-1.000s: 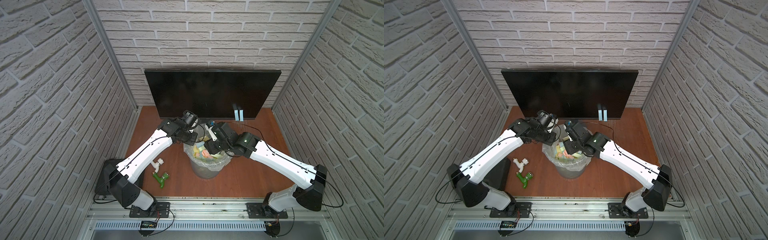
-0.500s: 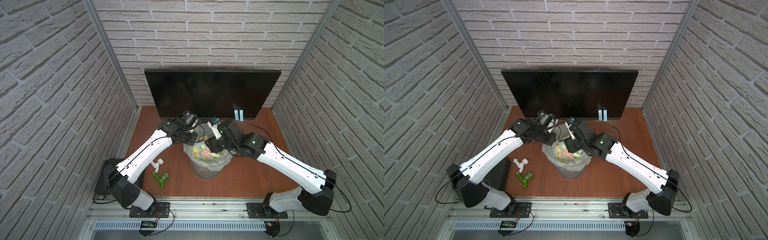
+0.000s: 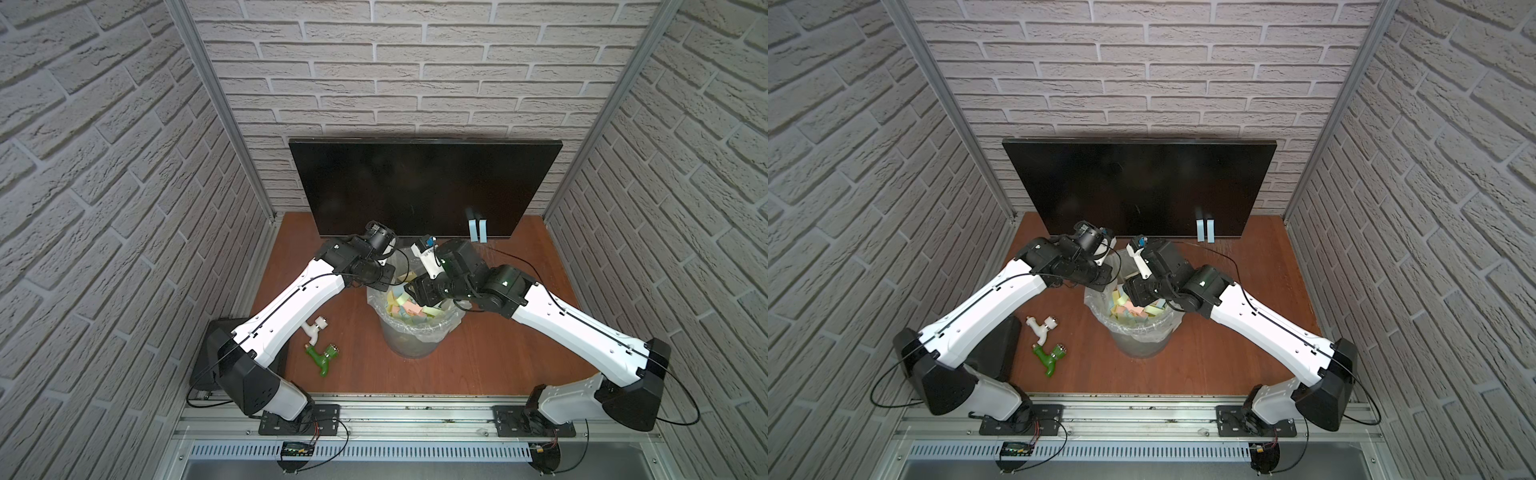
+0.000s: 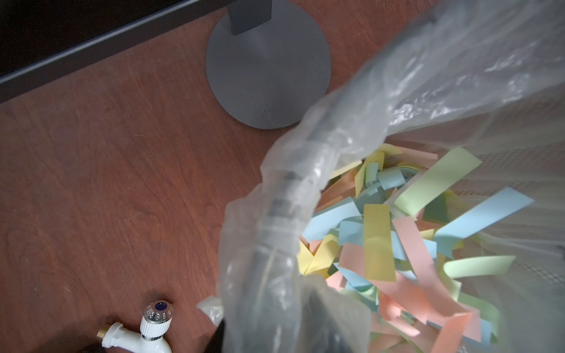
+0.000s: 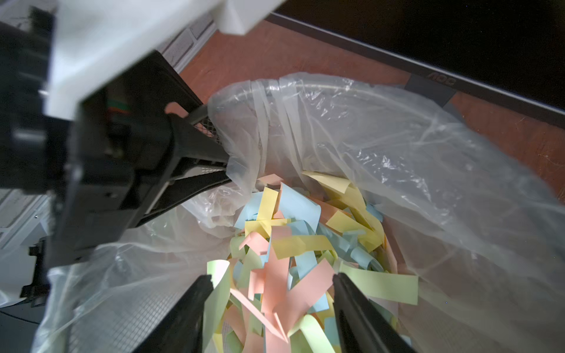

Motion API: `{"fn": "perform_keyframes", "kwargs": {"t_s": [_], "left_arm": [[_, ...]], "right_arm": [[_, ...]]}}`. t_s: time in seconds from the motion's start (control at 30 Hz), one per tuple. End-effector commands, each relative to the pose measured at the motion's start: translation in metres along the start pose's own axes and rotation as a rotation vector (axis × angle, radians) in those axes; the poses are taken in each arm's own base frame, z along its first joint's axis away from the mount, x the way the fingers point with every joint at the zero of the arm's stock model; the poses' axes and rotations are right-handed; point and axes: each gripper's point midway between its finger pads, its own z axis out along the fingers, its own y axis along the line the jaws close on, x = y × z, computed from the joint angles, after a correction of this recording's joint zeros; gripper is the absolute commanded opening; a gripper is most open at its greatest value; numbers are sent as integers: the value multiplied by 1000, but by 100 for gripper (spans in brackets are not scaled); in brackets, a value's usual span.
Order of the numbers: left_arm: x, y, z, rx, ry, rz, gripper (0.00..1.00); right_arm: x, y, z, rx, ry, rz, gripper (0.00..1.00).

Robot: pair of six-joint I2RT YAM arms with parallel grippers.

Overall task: Remove the sticky note from the monitor
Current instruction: Place the sticky note in the trash bin.

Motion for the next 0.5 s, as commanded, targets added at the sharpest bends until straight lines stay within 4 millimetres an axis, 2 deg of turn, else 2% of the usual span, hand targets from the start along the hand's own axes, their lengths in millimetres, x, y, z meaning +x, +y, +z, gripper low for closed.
{"fn": "perform_keyframes", "kwargs": {"t_s": [0.0, 0.17, 0.3, 0.47], "left_arm": [[-3, -2, -4, 12, -29, -7, 34], [-2, -2, -5, 10, -28, -6, 33], [-4, -2, -5, 11, -29, -6, 33], [-4, -2, -4, 11, -30, -6, 34]], "right_arm": [[0, -9, 15, 79, 11, -66, 65], [1, -29, 17, 216, 35, -120, 66], [-7, -40, 1, 282, 3, -146, 67], [-20, -36, -24, 251, -65, -140, 70]]}}
